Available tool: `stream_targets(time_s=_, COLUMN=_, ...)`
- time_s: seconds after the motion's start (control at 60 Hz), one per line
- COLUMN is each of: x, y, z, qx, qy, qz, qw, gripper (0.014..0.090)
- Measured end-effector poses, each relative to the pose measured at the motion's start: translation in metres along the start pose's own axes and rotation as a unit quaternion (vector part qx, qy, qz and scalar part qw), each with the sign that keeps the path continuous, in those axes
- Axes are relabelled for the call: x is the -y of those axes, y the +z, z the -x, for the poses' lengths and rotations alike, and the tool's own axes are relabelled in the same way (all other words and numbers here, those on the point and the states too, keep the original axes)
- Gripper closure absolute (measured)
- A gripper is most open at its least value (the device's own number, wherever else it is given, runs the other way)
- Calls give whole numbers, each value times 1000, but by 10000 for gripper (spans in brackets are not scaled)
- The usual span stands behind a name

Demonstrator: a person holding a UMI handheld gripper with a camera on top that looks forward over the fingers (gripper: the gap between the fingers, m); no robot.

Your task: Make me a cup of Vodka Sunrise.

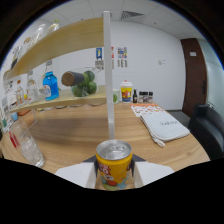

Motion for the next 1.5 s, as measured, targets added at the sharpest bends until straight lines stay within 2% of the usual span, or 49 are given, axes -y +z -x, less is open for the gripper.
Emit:
stream_targets(time_s=0.133, x=-4, y=-5, z=1, qx=-7, qy=-1, qz=2, qw=1000, gripper=511)
stream_targets(time_s=0.267, x=-13, y=-9, z=-2, qx=-20, qy=-1, qz=22, qw=1000, gripper=500)
stream_targets(time_s=0.3, x=-16, y=-11, z=-4, qx=-26, qy=-4, qz=34, qw=999, gripper=446)
stream_targets(time_s=0.35, x=-16, y=-15, z=-4, qx=-33, qy=-8, qz=43, qw=998, gripper=266)
stream_targets(time_s=0.383, x=-13, y=-20, z=-4, qx=-38, qy=-8, qz=41, qw=998, gripper=180)
stream_targets(time_s=0.483, x=4, y=-45, z=0, qx=-55, qy=-9, qz=40, qw=998, gripper=192)
stream_targets(time_s=0.567, x=28, y=-75, z=19, qx=-53, qy=-8, qz=21, qw=998, gripper=189)
stream_targets(time_s=0.75, x=62, y=-134, z=94, qx=-31, qy=-15, qz=-9, qw=999, gripper=191)
stream_targets(time_s=0.9, x=50, y=-155, z=161, qx=-14, qy=0, qz=-7, qw=1000, gripper=188)
stream_targets(time_s=1.117, x=33, y=-149, z=229, qx=4, qy=-3, qz=3, qw=1000, gripper=186)
stream_targets(time_s=1.367, x=107, y=-111, z=304, qx=42, qy=-2, qz=-64, qw=997, gripper=183)
stream_targets(time_s=1.5, x=139, y=-75, z=334, qx=51, qy=0, qz=-85, qw=995, gripper=182)
